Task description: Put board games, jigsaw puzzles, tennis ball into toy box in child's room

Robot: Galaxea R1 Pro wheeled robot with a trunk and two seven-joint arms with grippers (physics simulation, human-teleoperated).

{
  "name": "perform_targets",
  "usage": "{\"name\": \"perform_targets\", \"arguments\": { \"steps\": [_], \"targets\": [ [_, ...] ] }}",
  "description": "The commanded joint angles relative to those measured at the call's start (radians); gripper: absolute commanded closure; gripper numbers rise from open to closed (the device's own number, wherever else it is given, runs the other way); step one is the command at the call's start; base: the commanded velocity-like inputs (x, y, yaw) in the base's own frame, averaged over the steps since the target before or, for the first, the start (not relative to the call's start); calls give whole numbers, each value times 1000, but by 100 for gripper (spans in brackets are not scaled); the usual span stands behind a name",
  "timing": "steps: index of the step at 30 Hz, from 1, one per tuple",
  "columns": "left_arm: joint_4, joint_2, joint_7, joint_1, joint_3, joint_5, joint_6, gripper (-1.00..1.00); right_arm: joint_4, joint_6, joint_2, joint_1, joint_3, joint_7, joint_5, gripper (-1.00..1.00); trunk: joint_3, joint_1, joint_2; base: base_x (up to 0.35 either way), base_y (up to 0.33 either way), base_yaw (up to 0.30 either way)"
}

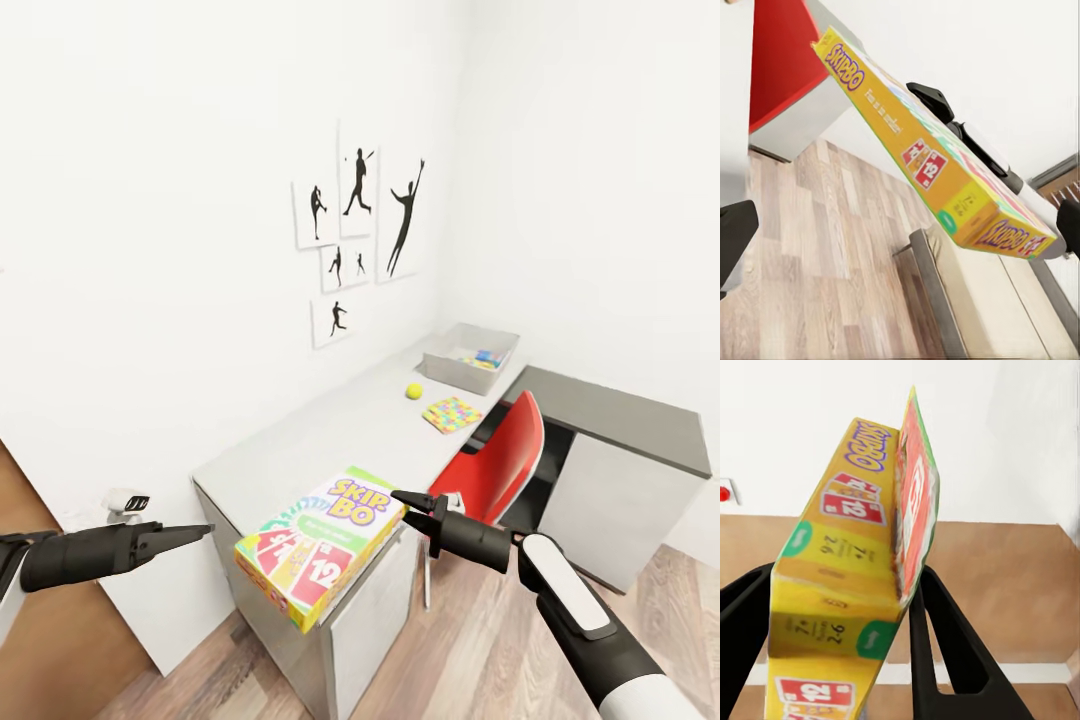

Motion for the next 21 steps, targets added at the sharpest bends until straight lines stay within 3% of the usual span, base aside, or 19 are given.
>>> {"name": "perform_targets", "arguments": {
  "steps": [1, 21],
  "targets": [
    [0, 0, -4, 0, 0, -1, 11, -100, 0, 1, -1, -1, 2, 10, 6, 100, 0, 0, -1, -6, 0, -225],
    [0, 0, -3, 0, 0, -2, 11, -100, 2, 1, -4, 2, -19, 10, 6, 100, 18, 0, -1, -1, 0, -225]
  ]
}}
